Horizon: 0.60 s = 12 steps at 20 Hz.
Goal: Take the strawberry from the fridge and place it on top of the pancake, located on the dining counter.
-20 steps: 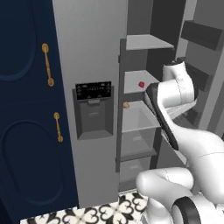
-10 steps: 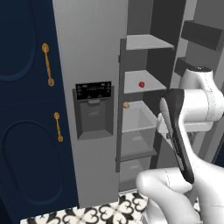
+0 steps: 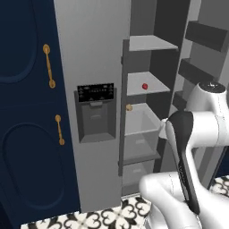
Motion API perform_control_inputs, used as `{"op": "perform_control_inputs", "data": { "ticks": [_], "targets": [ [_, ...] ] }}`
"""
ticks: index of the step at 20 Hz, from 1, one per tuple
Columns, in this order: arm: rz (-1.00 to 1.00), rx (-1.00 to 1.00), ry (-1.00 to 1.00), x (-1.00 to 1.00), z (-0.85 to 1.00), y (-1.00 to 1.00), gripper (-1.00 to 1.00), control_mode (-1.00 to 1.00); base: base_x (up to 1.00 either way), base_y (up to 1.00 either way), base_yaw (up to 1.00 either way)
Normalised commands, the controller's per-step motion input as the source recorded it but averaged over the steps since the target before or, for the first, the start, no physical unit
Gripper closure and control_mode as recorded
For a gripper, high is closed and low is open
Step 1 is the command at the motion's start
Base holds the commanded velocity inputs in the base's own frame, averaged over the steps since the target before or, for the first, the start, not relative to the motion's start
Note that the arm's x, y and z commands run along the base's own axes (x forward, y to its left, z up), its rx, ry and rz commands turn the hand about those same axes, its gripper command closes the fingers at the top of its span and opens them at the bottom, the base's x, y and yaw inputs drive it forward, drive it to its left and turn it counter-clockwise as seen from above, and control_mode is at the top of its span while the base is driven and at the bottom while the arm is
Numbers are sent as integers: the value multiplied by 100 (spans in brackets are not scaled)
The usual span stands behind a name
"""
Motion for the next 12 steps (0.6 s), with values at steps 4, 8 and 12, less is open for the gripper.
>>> {"op": "perform_control_inputs", "data": {
  "ticks": [4, 8, 12],
  "targets": [
    [23, -5, 5, 39, -19, -9, -100, -100, 0, 0, 0],
    [12, -8, -1, 0, -59, 0, -100, -100, 0, 0, 0],
    [0, 0, -1, 0, -29, 0, -100, -100, 0, 0, 0]
  ]
}}
